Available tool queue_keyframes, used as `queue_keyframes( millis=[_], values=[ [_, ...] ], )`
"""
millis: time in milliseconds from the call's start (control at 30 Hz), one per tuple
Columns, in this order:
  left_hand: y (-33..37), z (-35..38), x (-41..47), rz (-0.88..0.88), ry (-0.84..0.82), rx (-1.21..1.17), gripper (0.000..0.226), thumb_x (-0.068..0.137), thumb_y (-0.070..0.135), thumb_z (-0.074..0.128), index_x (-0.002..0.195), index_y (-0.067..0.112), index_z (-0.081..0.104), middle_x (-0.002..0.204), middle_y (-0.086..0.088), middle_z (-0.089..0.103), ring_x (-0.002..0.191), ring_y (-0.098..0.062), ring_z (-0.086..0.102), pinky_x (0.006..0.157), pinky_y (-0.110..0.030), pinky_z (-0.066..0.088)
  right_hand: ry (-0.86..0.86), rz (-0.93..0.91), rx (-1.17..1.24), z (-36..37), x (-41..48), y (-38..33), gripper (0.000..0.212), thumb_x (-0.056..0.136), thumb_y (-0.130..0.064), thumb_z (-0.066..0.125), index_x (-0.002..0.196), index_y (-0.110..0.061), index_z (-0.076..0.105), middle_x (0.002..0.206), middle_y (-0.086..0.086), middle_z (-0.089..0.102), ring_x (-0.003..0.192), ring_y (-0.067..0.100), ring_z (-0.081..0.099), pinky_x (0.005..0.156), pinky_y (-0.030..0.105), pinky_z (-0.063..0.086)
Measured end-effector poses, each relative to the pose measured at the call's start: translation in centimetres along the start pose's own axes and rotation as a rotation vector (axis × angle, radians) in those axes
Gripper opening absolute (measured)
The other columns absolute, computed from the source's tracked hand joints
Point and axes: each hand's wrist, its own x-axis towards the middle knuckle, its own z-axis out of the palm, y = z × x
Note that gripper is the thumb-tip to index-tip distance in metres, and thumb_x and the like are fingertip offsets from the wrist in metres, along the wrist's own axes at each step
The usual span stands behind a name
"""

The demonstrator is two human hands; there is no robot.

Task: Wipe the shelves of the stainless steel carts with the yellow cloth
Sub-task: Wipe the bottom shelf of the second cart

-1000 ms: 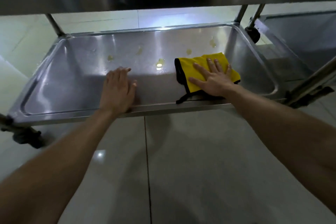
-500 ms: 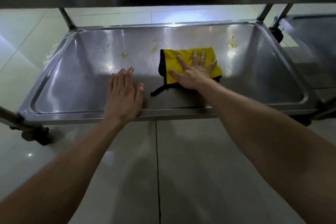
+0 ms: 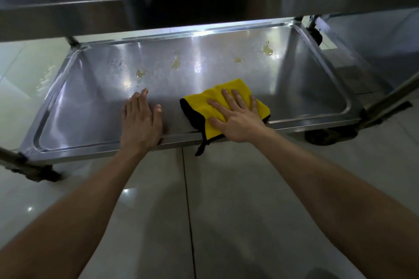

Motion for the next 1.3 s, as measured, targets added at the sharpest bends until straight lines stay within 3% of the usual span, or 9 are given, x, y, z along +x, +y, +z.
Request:
queue_keyframes(
  millis=[200, 333, 600, 867, 1100, 1300],
  values=[
    [0.6, 0.4, -0.5, 0.037, -0.013, 0.010, 0.067, 0.111, 0.048, 0.025, 0.165, 0.009, 0.028, 0.169, -0.020, 0.034, 0.159, -0.036, 0.027, 0.133, -0.055, 0.018, 0.018, 0.248, 0.024, -2.2, 1.9, 6.9, 0.081, 0.092, -0.091, 0.017, 0.164, -0.060, -0.003, 0.177, -0.007, -0.024, 0.164, 0.024, -0.023, 0.125, 0.068, -0.017],
    [1.8, 0.5, -0.9, 0.047, 0.011, 0.027, 0.067, 0.111, 0.046, 0.026, 0.164, 0.006, 0.030, 0.167, -0.021, 0.036, 0.158, -0.037, 0.028, 0.132, -0.055, 0.019, 0.036, 0.322, 0.028, -2.7, 5.5, 6.1, 0.091, 0.086, -0.097, 0.016, 0.165, -0.058, -0.004, 0.178, 0.003, -0.023, 0.162, 0.033, -0.027, 0.119, 0.076, -0.017],
    [2.3, 0.4, -0.8, 0.011, 0.036, 0.031, 0.065, 0.111, 0.043, 0.030, 0.164, 0.005, 0.031, 0.166, -0.021, 0.038, 0.156, -0.037, 0.031, 0.132, -0.055, 0.020, 0.052, 0.134, -0.057, -1.8, 10.0, -3.0, 0.088, 0.091, -0.092, 0.013, 0.168, -0.051, -0.004, 0.178, 0.009, -0.019, 0.162, 0.041, -0.023, 0.115, 0.080, -0.019],
    [2.1, 0.6, -1.0, -0.008, 0.085, -0.024, 0.063, 0.110, 0.039, 0.032, 0.161, 0.004, 0.037, 0.165, -0.019, 0.044, 0.154, -0.037, 0.037, 0.129, -0.054, 0.024, 0.135, -0.071, -0.014, 2.2, -0.8, -4.6, 0.075, 0.099, -0.079, 0.018, 0.168, -0.051, 0.006, 0.181, 0.000, -0.010, 0.165, 0.030, -0.015, 0.123, 0.073, -0.013],
    [2.2, 0.8, -1.3, -0.002, 0.084, -0.063, 0.063, 0.109, 0.041, 0.031, 0.159, 0.003, 0.039, 0.163, -0.019, 0.045, 0.153, -0.036, 0.038, 0.128, -0.054, 0.027, 0.104, 0.006, 0.007, 1.3, -1.6, -2.0, 0.074, 0.097, -0.085, 0.019, 0.165, -0.059, 0.002, 0.180, -0.007, -0.015, 0.165, 0.024, -0.018, 0.126, 0.068, -0.015],
    [2.3, 1.0, -1.2, 0.021, 0.096, -0.061, 0.059, 0.112, 0.035, 0.036, 0.161, 0.004, 0.037, 0.165, -0.018, 0.043, 0.155, -0.035, 0.036, 0.130, -0.053, 0.025, 0.070, 0.145, 0.014, -0.7, 4.2, -1.8, 0.084, 0.092, -0.091, 0.016, 0.167, -0.055, 0.001, 0.179, 0.001, -0.018, 0.164, 0.032, -0.021, 0.121, 0.074, -0.016]
  ],
)
